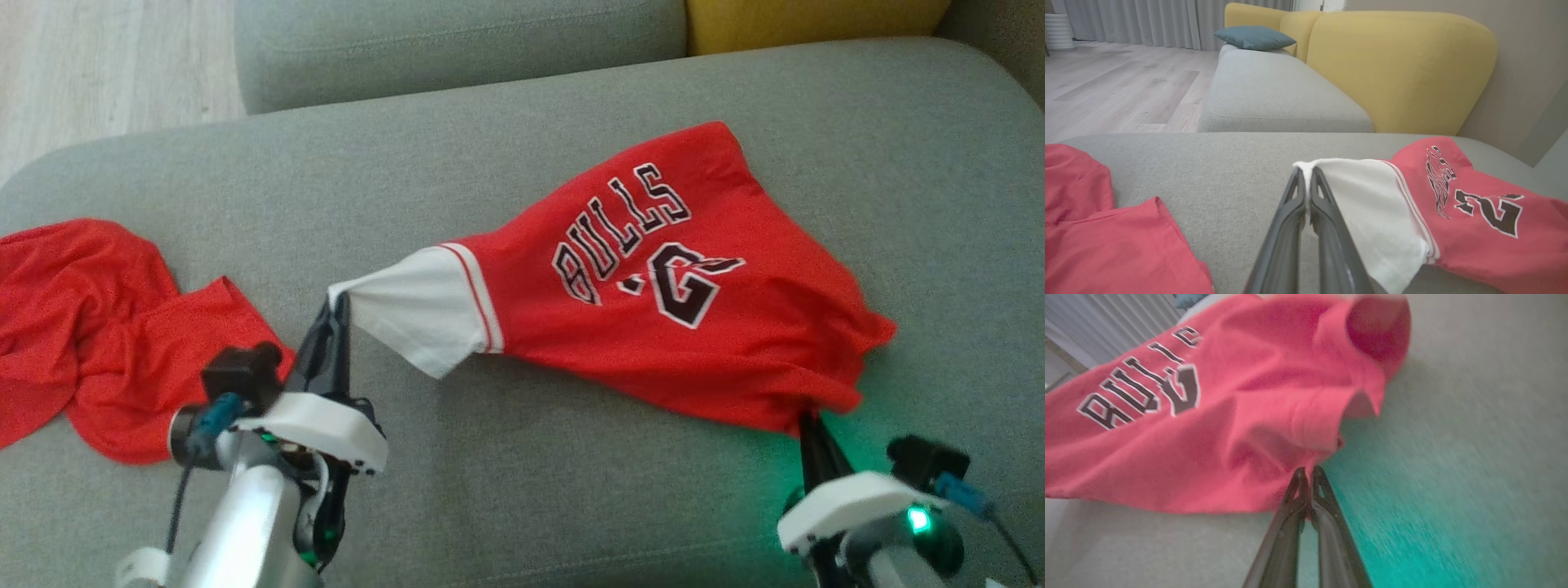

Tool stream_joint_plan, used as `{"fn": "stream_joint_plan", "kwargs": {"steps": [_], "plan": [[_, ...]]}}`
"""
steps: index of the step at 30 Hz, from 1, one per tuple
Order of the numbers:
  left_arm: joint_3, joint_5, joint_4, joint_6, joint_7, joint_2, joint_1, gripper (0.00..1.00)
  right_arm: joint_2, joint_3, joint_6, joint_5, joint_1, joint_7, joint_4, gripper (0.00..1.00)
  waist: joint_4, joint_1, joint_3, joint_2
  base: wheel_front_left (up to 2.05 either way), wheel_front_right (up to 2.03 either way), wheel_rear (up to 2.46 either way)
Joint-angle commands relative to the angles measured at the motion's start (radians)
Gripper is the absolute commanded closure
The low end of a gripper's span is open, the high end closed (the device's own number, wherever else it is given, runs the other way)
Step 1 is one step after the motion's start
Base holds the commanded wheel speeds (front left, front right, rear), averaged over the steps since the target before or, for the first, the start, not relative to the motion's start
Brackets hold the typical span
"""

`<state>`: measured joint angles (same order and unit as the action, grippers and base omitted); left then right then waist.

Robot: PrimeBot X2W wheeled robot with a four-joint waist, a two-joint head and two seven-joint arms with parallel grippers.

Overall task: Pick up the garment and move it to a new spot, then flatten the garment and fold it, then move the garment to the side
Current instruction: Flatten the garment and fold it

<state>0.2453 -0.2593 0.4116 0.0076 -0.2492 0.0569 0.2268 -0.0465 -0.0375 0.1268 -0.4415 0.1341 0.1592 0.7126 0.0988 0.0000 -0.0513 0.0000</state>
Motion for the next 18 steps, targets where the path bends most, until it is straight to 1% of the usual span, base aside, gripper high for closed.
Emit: {"fn": "stream_joint_plan", "kwargs": {"steps": [1, 6, 7, 10, 14, 18], "plan": [[-0.047, -0.017, -0.045, -0.003, -0.013, 0.008, 0.023, 1.0, -0.004, -0.032, 0.004, 0.021, 0.049, 0.022, -0.061, 1.0, 0.001, 0.0, 0.006, 0.0, 0.0, 0.0, 0.0], [-0.092, -0.117, -0.098, -0.018, -0.013, 0.0, 0.045, 1.0, -0.004, -0.018, 0.004, 0.114, 0.069, 0.024, -0.267, 1.0, 0.004, 0.0, 0.029, 0.0, 0.0, 0.0, 0.0], [-0.106, -0.164, -0.133, -0.023, -0.007, -0.002, 0.065, 1.0, -0.004, -0.014, 0.004, 0.157, 0.084, 0.01, -0.369, 1.0, 0.005, 0.0, 0.037, 0.0, 0.0, 0.0, 0.0], [-0.119, -0.221, -0.207, -0.024, 0.012, -0.004, 0.103, 1.0, -0.011, -0.018, 0.004, 0.206, 0.117, -0.024, -0.515, 1.0, 0.007, 0.0, 0.048, 0.0, 0.0, 0.0, 0.0], [-0.135, -0.296, -0.33, -0.008, 0.043, -0.005, 0.16, 1.0, -0.034, -0.016, 0.004, 0.229, 0.162, -0.072, -0.674, 1.0, 0.002, 0.0, 0.065, 0.0, 0.0, 0.0, 0.0], [-0.139, -0.362, -0.46, 0.028, 0.08, -0.006, 0.189, 1.0, -0.054, -0.009, 0.004, 0.252, 0.184, -0.119, -0.793, 1.0, -0.003, 0.0, 0.084, 0.0, 0.0, 0.0, 0.0]]}}
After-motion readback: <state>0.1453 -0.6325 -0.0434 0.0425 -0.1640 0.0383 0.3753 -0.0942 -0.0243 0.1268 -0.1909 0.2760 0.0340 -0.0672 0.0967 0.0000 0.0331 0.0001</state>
